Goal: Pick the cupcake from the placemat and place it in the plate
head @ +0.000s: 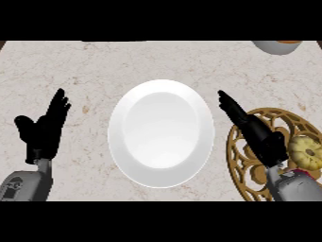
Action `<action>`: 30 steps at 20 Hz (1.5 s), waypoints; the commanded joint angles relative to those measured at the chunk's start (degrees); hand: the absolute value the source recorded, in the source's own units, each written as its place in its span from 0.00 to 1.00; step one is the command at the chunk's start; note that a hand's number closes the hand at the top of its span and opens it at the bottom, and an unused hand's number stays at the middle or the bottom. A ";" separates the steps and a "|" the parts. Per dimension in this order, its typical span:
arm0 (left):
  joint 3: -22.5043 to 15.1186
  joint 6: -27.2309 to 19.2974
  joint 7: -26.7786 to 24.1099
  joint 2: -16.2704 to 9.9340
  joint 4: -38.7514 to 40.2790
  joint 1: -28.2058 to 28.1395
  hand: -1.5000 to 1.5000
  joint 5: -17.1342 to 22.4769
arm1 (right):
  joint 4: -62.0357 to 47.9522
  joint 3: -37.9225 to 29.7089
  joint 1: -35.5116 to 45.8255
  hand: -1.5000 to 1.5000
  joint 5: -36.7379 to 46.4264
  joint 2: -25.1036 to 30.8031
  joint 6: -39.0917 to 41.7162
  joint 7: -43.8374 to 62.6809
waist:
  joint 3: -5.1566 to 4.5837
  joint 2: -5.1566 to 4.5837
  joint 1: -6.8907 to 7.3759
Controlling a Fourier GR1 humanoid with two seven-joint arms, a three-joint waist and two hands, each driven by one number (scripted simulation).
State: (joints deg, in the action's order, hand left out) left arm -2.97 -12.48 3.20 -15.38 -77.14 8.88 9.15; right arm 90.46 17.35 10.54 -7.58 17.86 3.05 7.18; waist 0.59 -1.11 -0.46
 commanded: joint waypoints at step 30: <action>1.83 12.06 -13.46 -3.88 2.25 -6.70 0.50 -0.36 | 44.08 -4.54 -34.08 0.00 49.47 9.25 -17.27 42.86 | -0.89 0.94 -0.08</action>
State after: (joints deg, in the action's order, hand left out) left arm -2.54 -2.41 -7.42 -18.40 -77.69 2.21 8.07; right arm 129.54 13.89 -21.84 40.62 22.78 -23.40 41.35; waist -0.19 0.09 -0.75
